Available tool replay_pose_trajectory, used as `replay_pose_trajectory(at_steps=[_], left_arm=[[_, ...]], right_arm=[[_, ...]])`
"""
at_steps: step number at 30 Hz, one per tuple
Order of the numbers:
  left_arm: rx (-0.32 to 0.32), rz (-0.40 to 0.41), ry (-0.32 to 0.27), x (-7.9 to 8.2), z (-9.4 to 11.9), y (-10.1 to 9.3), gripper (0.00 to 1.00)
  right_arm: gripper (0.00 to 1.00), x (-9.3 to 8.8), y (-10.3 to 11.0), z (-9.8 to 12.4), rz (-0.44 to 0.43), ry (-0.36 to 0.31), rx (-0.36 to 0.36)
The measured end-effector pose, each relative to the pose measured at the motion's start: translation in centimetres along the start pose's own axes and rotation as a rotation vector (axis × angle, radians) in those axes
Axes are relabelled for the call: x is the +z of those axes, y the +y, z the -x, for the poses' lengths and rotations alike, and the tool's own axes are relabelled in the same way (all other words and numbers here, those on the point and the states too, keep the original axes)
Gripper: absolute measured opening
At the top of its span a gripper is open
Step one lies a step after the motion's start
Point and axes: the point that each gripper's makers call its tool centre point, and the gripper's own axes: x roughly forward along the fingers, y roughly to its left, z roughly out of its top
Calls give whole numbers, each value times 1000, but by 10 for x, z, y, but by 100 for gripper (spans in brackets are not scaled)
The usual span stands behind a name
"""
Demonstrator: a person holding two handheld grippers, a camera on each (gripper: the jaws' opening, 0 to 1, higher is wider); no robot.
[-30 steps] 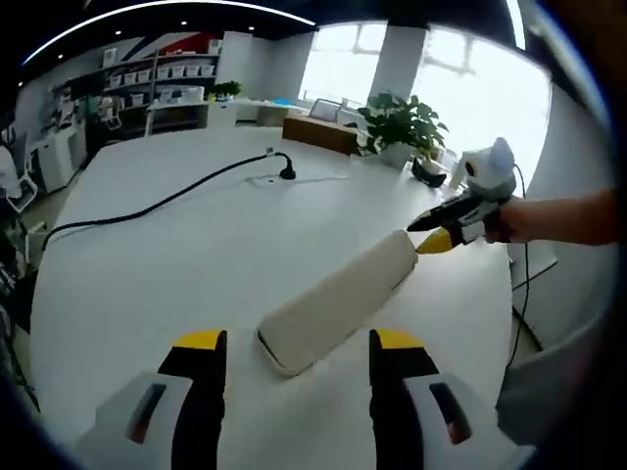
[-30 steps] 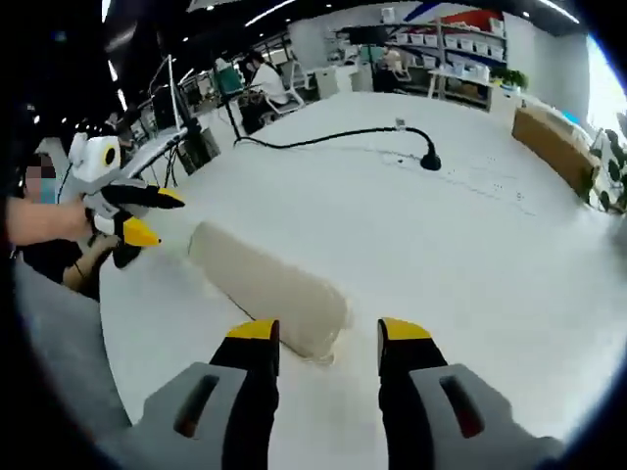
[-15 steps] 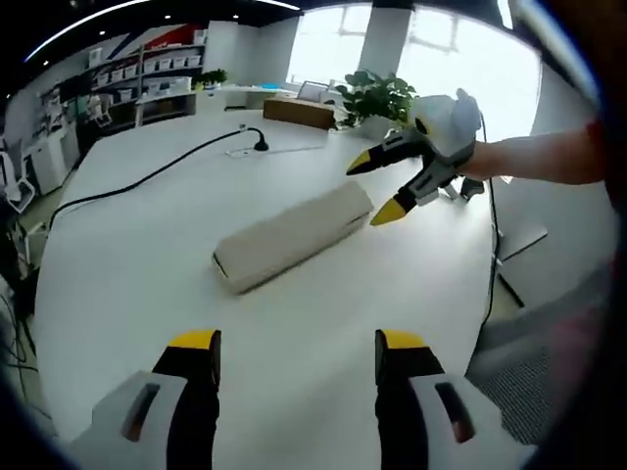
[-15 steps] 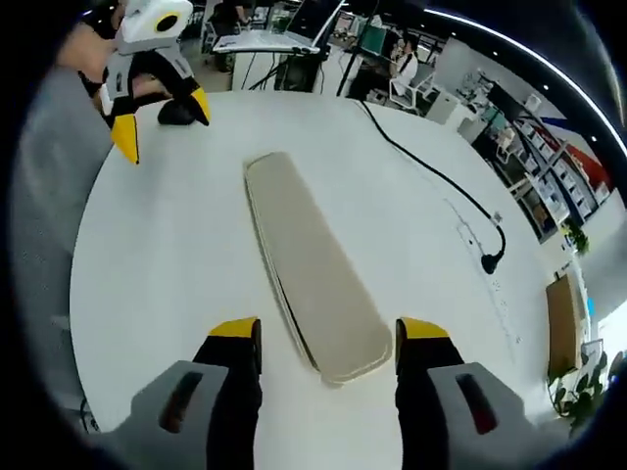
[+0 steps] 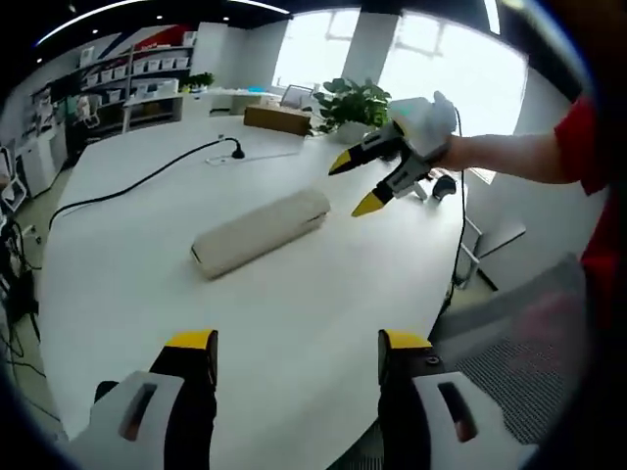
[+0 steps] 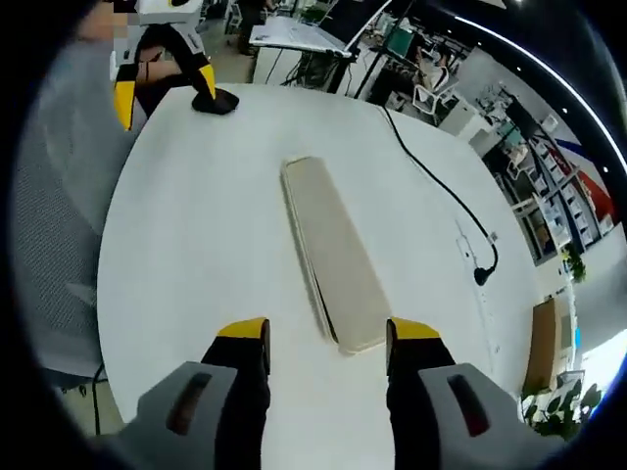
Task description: Arrange the utensils inside the cutlery case until each visible utensil rests in its matching compartment.
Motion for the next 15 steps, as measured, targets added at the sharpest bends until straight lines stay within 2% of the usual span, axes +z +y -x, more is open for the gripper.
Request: replay_pose_trajectory(at_steps=[2, 3, 4, 5, 6, 7, 9, 11, 13, 15], left_arm=[[-1, 21, -5, -3, 2, 0, 69], [-1, 33, -11, -3, 1, 0, 69], [-4, 37, -13, -2, 1, -2, 69], [-8, 31, -9, -2, 0, -3, 69], [-6, 22, -5, -1, 0, -4, 69], [-1, 5, -9, 1, 0, -5, 69], [-4, -4, -14, 1, 0, -6, 69], [10, -9, -33, -4, 0, -3, 68], [25, 16, 8, -12, 1, 0, 68], [31, 5, -6, -7, 3, 2, 68]], right_arm=[[41, -2, 6, 9, 116, 8, 48], [39, -7, 5, 15, 144, 29, 60], [38, -12, 3, 19, 139, 57, 70], [39, -17, -1, 27, 189, 79, 97], [40, -18, -9, 32, 227, 91, 86], [42, -20, -27, 41, 231, 113, 36], [43, -21, -47, 50, 155, 129, -8], [44, -13, -49, 52, 92, 97, -7], [45, -7, -49, 54, 105, 83, -13], [45, -3, -43, 50, 144, 77, -13]])
